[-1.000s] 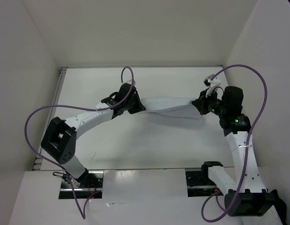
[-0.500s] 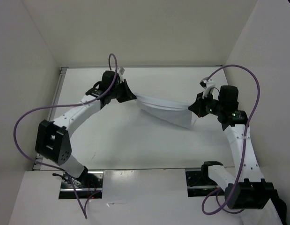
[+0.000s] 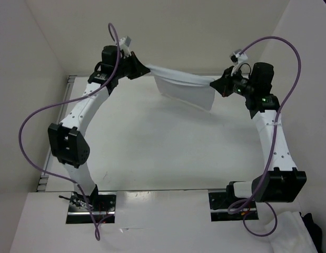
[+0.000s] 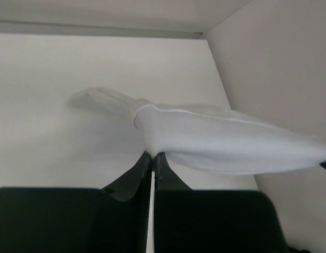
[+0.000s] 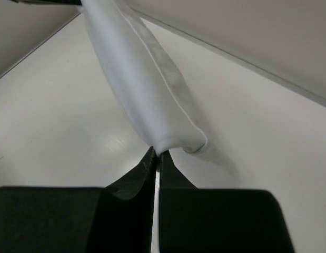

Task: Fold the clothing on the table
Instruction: Fold the skirt

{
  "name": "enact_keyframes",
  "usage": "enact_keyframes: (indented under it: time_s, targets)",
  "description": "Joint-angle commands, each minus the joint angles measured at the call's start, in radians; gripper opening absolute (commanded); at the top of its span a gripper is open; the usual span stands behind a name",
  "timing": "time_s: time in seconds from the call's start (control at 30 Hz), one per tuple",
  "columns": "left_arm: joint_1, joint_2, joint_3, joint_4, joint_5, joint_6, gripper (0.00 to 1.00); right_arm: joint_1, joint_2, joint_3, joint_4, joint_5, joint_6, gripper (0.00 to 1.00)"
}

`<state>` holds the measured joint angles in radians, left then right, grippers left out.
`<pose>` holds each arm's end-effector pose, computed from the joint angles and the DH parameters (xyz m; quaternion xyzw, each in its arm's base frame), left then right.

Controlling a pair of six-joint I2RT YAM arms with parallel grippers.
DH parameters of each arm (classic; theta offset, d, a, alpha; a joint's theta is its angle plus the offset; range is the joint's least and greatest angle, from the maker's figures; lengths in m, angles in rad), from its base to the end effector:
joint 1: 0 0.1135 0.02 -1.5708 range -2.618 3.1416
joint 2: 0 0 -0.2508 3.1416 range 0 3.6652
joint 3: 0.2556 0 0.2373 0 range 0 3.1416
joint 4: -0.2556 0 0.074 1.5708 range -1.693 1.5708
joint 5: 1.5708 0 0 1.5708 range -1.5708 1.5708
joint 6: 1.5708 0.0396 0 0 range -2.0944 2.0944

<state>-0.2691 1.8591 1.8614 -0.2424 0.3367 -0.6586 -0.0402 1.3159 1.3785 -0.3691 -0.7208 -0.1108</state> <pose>0.4100 -0.1267 0.3880 -0.0486 0.7809 -0.3902 0.4853 0.2819 0.0148 0.3991 -0.2349 0.7471 0.2420 0.5728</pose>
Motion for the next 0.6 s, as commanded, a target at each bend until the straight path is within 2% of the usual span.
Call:
enact_keyframes:
  time_s: [0.0,0.07,0.1,0.23,0.3,0.33,0.43,0.57]
  targets:
    - [-0.001,-0.165,-0.178,0.041,-0.038,0.037,0.00,-0.009,-0.041,-0.050,-0.043,-0.057,-0.039,0.00]
    - [0.010,-0.250,-0.310,0.051,-0.024,0.024,0.01,-0.009,-0.078,-0.145,-0.089,-0.043,-0.090,0.00]
    - [0.010,-0.274,-0.440,0.042,-0.024,0.013,0.01,-0.009,-0.087,-0.171,-0.118,-0.029,-0.110,0.00]
    - [0.010,-0.394,-0.724,-0.009,0.063,0.002,0.00,-0.019,-0.124,-0.214,-0.353,0.075,-0.265,0.00]
    - [-0.010,-0.434,-0.792,-0.075,0.064,0.011,0.00,-0.030,-0.115,-0.191,-0.448,0.103,-0.351,0.00]
    - [-0.019,-0.475,-0.842,-0.096,0.074,0.011,0.00,-0.039,-0.104,-0.181,-0.547,0.118,-0.380,0.00]
    - [-0.019,-0.529,-0.864,-0.199,0.105,0.033,0.00,-0.040,-0.046,-0.150,-0.725,0.127,-0.492,0.00]
    - [-0.019,-0.557,-0.874,-0.248,0.105,0.043,0.06,-0.040,0.006,-0.160,-0.771,0.149,-0.501,0.00]
